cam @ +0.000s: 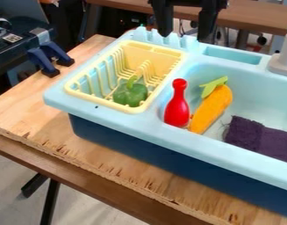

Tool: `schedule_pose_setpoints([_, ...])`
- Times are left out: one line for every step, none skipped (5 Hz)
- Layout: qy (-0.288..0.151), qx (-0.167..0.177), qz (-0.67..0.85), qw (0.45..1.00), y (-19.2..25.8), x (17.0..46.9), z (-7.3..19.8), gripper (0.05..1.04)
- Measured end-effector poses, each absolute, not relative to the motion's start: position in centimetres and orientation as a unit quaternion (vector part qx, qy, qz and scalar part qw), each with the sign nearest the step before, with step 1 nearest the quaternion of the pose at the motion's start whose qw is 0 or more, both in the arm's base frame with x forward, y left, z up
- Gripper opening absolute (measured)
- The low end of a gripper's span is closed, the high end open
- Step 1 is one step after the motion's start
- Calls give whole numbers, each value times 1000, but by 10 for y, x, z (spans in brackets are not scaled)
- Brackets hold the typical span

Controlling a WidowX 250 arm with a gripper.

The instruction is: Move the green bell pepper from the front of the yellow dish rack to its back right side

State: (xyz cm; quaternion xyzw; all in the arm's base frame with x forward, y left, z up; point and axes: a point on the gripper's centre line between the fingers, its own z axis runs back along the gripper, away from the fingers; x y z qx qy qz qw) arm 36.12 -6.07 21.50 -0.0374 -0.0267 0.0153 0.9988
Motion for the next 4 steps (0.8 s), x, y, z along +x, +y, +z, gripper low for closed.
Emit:
schedule_pose_setpoints([-1,-35,18,999,-60,362,198,1000])
schedule_pose_setpoints([12,-71,-3,997,-55,357,193,999])
schedule_pose_setpoints([-20,-69,-7,997,-43,346,209,1000])
schedule_pose_setpoints([5,-40,-12,999,-34,331,203,1000])
